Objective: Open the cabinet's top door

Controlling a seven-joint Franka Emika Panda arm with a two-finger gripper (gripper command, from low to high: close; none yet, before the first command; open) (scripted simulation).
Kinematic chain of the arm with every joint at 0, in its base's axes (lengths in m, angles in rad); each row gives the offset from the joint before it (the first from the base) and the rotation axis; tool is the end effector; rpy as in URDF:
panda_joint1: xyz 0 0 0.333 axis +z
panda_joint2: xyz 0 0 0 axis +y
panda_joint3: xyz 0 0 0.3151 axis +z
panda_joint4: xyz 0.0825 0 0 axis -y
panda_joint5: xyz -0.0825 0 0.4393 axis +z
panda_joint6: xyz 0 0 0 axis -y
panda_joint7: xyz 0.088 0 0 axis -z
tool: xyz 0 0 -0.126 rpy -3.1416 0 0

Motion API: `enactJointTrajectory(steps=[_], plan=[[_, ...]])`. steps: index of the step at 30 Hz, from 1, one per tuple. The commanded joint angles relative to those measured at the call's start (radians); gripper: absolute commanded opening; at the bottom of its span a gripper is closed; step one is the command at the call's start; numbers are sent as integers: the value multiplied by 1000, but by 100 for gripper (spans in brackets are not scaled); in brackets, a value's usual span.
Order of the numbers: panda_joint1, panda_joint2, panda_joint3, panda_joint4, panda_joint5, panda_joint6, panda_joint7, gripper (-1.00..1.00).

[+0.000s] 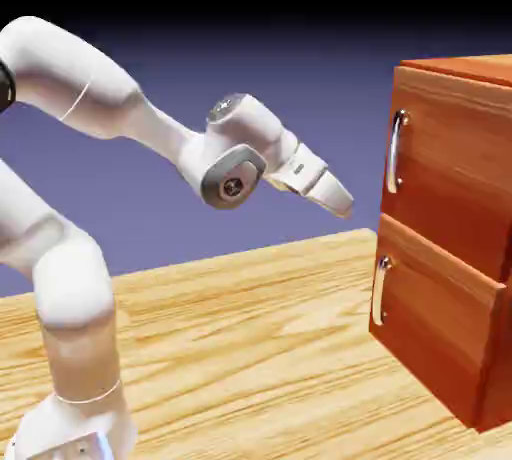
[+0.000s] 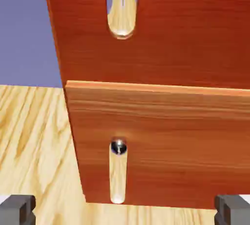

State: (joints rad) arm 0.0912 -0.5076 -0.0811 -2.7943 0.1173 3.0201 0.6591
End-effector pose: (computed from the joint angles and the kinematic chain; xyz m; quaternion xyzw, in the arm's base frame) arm 0.4541 -0.0013 0.3863 -0.8659 0.3483 -0.3206 0.1619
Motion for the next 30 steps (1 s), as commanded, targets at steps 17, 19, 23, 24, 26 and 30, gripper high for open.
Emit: enactJointTrajectory(steps=[17,19,23,24,26,30], plan=[[499,393,-511,99,740,-107,-516,100],[558,440,-571,111,827,-119,-577,100],[675,532,-691,134,1000,-144,-698,100],[705,555,-722,140,1044,-150,-728,100],[763,601,-782,152,1131,-163,-789,100],[881,694,-902,175,1305,-188,-911,100]])
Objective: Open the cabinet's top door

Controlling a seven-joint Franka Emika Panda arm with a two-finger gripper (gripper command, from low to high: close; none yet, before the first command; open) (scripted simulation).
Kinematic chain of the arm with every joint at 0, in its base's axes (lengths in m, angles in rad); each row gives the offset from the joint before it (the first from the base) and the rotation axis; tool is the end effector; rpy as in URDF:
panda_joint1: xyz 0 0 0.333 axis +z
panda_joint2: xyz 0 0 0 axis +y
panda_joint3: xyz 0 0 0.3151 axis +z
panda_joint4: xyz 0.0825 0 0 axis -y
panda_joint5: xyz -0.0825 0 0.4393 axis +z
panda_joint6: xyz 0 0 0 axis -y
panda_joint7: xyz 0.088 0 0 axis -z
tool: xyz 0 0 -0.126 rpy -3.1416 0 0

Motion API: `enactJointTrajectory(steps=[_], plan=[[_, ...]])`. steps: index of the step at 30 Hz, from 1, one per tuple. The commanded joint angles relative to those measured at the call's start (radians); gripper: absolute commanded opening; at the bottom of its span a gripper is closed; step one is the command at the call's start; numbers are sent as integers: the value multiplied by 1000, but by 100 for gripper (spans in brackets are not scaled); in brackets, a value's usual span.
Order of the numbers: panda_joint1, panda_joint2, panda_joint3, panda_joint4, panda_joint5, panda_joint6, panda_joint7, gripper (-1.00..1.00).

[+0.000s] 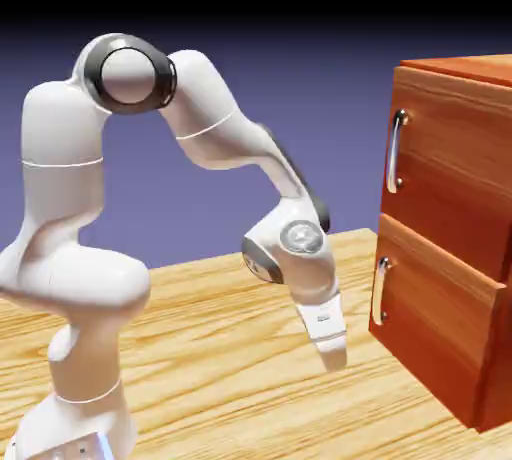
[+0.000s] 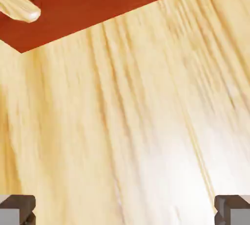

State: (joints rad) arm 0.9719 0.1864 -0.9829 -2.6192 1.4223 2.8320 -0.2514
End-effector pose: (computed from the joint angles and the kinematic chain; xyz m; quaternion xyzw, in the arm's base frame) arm 0.4342 -0.0757 0.1477 -0.8412 0.5046 -0.1094 0.1605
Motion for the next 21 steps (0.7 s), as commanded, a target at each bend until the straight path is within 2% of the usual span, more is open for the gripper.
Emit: enactJointTrajectory(steps=[1,21], plan=[[29,23,-30,6,44,-6,-30,100],[617,486,-631,123,914,-132,-637,100]])
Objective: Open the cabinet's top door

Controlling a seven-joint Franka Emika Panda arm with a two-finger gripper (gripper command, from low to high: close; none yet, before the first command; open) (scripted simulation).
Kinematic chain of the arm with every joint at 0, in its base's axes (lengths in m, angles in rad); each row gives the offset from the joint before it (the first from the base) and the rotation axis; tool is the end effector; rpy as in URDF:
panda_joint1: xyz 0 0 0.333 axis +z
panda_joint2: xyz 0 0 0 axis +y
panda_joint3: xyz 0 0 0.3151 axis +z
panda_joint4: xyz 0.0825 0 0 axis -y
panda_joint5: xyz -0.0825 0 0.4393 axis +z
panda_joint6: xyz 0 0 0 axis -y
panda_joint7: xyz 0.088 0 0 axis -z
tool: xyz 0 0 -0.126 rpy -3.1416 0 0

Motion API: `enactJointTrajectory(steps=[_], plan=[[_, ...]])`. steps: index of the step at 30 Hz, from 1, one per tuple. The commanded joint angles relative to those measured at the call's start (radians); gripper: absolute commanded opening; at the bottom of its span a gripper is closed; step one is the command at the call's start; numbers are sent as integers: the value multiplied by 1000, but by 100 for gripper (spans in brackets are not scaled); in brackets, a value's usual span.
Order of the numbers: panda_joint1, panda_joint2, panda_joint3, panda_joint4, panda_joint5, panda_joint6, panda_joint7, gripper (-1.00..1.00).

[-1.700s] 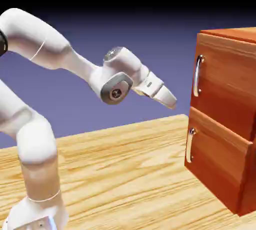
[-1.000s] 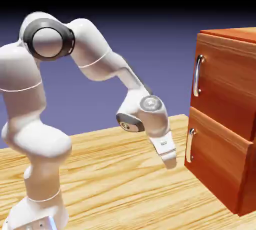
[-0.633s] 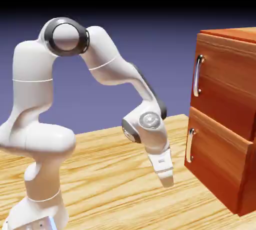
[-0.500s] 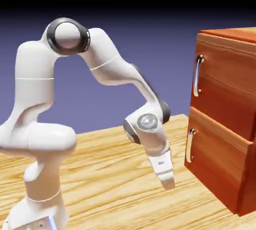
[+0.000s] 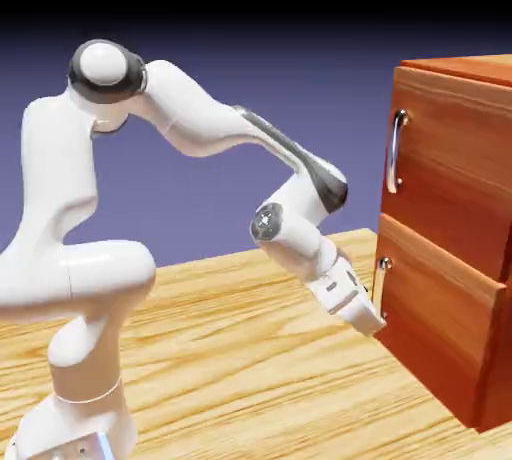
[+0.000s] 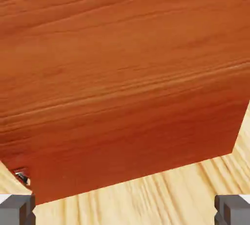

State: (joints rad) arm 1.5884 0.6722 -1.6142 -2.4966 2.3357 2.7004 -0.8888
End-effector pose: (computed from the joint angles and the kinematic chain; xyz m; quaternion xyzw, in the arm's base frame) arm 0.4899 -0.0961 0.2653 -0.7789 0.4379 -0.4180 0.1638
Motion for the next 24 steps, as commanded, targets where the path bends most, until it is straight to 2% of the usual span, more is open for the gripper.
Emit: enactJointTrajectory(steps=[1,12,14,20,21,24], plan=[[29,23,-30,6,44,-6,-30,100],[353,278,-361,70,522,-75,-365,100],[356,281,-365,71,528,-76,-368,100],[174,234,-243,222,550,-77,-379,100],[174,234,-243,222,550,-77,-379,-100],[237,215,-301,149,492,-154,-370,-100]])
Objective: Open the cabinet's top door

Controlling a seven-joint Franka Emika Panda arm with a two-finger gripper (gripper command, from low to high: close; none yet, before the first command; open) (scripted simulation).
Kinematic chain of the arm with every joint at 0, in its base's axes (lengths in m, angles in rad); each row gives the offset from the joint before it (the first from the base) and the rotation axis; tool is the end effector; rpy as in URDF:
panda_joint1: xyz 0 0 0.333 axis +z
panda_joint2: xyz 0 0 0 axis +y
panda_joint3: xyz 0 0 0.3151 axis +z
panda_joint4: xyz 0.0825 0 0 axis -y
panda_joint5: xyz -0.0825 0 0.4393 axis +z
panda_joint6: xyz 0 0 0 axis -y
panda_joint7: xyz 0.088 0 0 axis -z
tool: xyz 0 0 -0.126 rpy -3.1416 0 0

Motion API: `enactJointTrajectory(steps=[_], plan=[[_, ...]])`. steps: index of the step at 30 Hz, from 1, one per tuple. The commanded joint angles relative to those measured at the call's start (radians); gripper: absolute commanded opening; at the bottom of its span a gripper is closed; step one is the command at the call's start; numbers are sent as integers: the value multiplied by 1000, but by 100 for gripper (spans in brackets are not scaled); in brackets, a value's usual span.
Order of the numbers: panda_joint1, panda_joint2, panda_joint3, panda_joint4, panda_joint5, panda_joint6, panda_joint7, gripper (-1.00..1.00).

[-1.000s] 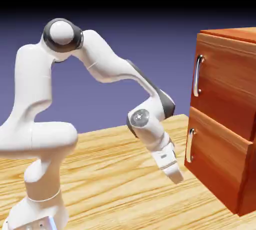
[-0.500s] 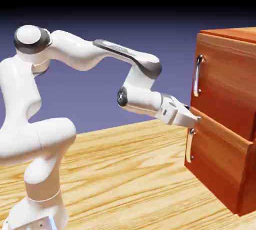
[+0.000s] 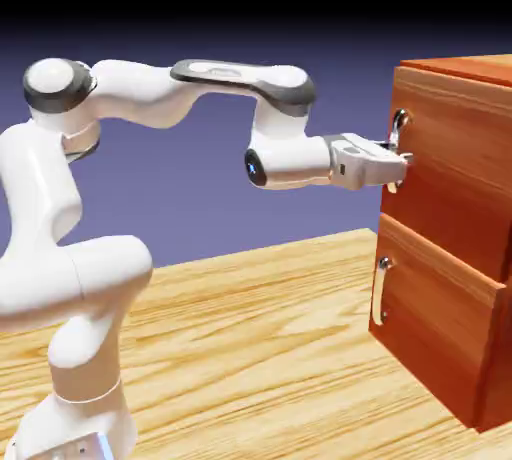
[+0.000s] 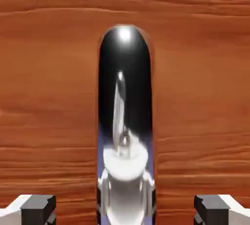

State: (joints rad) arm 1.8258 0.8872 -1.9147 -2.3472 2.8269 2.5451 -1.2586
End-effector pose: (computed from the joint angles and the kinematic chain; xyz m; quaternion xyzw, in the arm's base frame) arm 0.5505 -0.0150 0.4533 -0.6529 0.2718 -0.6538 0.2692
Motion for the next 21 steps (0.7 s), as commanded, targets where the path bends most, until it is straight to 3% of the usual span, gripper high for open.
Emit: enactJointTrajectory(steps=[1,10,21], plan=[[31,-7,-32,-37,-30,-40,5,-100],[200,-18,-318,-297,-337,-431,60,-100],[136,-101,-603,-395,-750,-909,30,-100]])
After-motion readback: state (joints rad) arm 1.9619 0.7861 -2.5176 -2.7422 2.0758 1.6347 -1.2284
